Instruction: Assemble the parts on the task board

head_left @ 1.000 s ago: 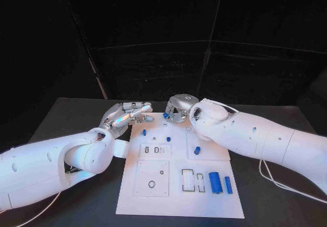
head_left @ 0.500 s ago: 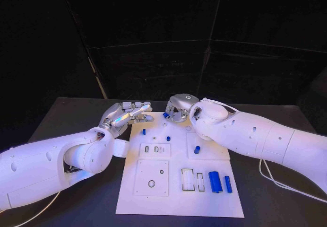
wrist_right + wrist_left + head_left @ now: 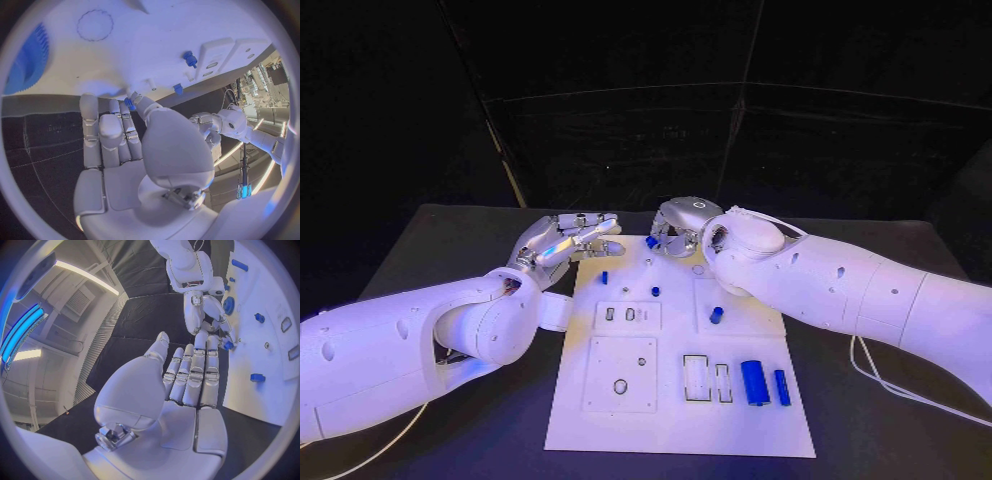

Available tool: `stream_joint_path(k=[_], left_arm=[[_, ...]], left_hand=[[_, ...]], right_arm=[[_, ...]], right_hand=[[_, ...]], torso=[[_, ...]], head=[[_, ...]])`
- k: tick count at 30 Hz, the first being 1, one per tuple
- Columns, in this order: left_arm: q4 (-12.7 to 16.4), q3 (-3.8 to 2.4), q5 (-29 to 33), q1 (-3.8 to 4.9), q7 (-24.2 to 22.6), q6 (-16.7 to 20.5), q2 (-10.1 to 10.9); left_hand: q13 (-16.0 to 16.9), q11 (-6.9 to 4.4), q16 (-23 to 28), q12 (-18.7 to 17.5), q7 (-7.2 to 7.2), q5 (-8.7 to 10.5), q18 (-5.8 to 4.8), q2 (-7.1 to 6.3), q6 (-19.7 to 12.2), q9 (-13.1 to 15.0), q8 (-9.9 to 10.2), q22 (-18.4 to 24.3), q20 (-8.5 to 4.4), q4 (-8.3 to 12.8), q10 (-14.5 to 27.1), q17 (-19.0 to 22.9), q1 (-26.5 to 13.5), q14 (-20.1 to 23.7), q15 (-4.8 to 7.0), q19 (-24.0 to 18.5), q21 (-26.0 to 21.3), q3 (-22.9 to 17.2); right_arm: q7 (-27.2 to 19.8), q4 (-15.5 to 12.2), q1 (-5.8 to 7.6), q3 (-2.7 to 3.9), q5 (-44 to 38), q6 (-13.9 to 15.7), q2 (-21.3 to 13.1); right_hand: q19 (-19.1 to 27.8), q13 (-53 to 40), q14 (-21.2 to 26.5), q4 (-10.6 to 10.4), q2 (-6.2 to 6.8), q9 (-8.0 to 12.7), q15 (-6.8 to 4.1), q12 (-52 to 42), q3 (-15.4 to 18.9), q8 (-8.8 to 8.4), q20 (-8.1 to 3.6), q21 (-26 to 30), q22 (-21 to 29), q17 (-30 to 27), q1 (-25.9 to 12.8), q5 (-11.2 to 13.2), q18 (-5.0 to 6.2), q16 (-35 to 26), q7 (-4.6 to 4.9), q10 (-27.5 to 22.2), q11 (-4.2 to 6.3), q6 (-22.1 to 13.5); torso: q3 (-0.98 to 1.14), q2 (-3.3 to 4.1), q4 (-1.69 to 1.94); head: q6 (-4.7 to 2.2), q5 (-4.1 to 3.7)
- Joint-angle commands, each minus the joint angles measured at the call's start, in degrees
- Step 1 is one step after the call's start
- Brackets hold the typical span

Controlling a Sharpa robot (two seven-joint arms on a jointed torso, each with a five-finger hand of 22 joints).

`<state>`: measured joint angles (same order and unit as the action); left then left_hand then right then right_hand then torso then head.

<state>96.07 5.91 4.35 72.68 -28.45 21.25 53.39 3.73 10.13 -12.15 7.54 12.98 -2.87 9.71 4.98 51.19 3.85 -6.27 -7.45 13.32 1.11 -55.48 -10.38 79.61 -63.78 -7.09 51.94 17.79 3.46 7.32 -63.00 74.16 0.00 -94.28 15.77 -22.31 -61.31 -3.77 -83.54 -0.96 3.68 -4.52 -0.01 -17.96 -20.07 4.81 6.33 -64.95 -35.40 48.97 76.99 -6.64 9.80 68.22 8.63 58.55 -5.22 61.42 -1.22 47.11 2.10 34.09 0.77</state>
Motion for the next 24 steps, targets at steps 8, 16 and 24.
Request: stream_joint_path(k=[8,16,24], left_arm=[[-0.08,-0.02,-0.42,0.09,-0.64,-0.52,-0.01],[-0.16,-0.02,-0.42,0.09,-0.65,-0.49,0.03],[-0.23,-0.02,-0.42,0.09,-0.65,-0.49,0.03]], left_hand=[[-0.04,0.43,0.39,-0.28,0.92,0.09,0.74,0.23,-0.26,-0.06,0.37,0.09,0.07,0.33,0.14,-0.09,0.37,-0.37,-0.04,0.45,-0.21,0.1],[-0.03,0.42,0.58,-0.4,0.9,0.09,0.74,0.31,-0.2,-0.05,0.48,0.2,0.06,0.72,0.08,-0.17,0.38,-0.45,-0.03,0.53,-0.29,-0.12],[-0.03,0.42,0.58,-0.4,0.9,0.09,0.74,0.31,-0.2,-0.05,0.48,0.2,0.06,0.72,0.08,-0.17,0.38,-0.45,-0.03,0.53,-0.29,-0.12]], right_arm=[[-0.42,-0.17,0.12,0.02,-0.19,1.52,-0.3],[-0.97,-0.36,0.12,0.02,0.21,0.94,-0.5],[-1.18,-0.61,0.12,0.02,0.31,0.55,-0.72]], right_hand=[[0.38,0.04,0.19,-0.1,0.71,-0.02,0.33,0.52,-0.32,-0.3,0.08,0.3,0.17,-0.14,0.04,0.4,-0.05,-0.34,0.13,-0.05,-0.04,0.28],[0.67,0.05,0.24,-0.08,1.18,0.07,0.4,0.77,-0.32,-0.58,0.13,0.5,0.6,-0.33,-0.12,0.54,0.01,-0.45,0.22,-0.25,-0.13,-0.03],[0.69,0.05,0.26,-0.08,1.19,0.07,0.4,0.78,-0.32,-0.58,0.13,0.51,0.62,-0.44,-0.12,0.54,0.02,-0.5,0.22,-0.26,-0.14,-0.03]], torso=[[-0.03,0.0,0.01],[-0.03,0.0,-0.02],[0.0,-0.01,-0.01]], head=[[0.03,-0.14],[0.13,-0.2],[0.2,-0.28]])
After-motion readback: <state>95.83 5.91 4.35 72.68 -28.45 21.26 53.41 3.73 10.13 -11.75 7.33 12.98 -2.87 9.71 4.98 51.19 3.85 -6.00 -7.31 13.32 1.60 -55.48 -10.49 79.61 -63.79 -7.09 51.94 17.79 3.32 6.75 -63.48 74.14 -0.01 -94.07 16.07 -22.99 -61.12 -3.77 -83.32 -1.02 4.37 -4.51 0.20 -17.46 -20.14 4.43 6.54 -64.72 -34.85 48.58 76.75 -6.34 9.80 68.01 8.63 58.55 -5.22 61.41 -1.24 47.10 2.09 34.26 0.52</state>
